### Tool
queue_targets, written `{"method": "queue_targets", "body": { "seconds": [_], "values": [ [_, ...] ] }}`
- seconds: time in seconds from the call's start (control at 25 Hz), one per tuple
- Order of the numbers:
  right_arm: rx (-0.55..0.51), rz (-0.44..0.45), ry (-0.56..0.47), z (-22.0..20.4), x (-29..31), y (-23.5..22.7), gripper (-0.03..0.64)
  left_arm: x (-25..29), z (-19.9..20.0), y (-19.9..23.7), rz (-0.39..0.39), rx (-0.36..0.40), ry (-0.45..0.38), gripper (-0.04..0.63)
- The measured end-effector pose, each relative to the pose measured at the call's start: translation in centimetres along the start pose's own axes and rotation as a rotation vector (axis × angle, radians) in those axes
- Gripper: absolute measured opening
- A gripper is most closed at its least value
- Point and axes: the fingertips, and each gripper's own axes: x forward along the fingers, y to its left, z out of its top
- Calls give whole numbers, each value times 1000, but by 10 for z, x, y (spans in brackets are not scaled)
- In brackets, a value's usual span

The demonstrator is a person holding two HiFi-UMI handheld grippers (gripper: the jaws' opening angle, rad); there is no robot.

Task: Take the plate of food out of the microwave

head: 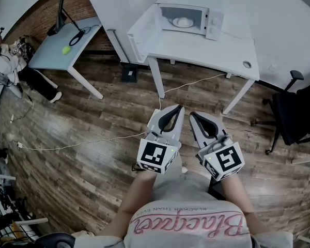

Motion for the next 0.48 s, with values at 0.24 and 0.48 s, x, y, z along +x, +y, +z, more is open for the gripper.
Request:
{"method": "queue_targets", "body": {
  "seconds": [0.24,0.48],
  "values": [
    [-21,-24,14,6,15,-20,11,21,10,9,-21,19,-26,6],
    [-45,-23,-9,20,38,-37,11,44,23,26,-37,30,-56,6]
  ]
}}
